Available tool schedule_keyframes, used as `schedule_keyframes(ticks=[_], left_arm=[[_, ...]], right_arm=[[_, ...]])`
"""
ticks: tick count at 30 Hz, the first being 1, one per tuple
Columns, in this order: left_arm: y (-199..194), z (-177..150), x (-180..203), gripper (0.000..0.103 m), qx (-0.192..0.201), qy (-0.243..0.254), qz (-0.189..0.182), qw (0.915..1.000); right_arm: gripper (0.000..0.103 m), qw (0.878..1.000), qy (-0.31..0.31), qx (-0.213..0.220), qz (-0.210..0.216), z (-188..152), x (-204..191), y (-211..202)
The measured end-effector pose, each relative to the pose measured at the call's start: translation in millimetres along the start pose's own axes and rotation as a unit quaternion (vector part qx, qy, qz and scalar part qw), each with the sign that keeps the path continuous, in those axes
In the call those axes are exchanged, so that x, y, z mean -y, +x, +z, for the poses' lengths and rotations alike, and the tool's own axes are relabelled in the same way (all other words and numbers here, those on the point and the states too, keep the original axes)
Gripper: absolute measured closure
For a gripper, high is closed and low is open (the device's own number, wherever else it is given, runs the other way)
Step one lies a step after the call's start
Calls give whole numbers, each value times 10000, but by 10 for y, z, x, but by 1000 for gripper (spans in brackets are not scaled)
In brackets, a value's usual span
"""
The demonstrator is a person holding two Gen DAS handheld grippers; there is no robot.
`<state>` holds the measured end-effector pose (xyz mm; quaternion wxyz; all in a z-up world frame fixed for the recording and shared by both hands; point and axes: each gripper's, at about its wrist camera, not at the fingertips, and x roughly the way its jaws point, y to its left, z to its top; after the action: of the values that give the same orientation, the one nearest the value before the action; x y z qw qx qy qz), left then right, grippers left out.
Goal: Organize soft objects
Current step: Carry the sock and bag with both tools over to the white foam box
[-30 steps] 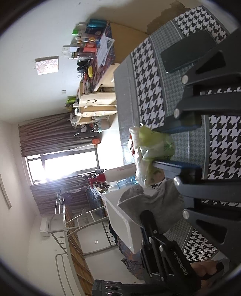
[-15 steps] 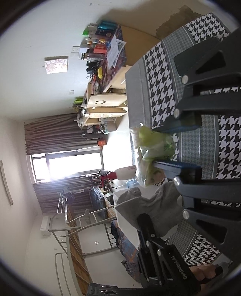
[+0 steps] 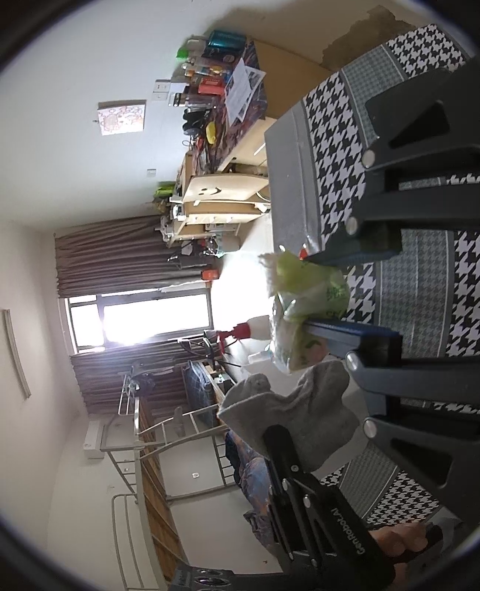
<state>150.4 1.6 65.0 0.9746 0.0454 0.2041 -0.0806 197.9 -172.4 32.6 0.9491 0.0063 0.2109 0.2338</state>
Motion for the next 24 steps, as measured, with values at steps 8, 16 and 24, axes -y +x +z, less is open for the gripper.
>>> schedule_keyframes(ticks=[8,16,24], left_arm=[[-40,99,-107,97,124,-85,168,9997],[-89,165,-203,97,237,-142,318,9991],[-66,248,-315,97,275,-192,492,9982]], right_arm=[[72,9999,-42,82,110,122,-77,38],[72,9994,-181,92,268,219,-196,105],[72,9987,-291,88,400,313,-314,183]])
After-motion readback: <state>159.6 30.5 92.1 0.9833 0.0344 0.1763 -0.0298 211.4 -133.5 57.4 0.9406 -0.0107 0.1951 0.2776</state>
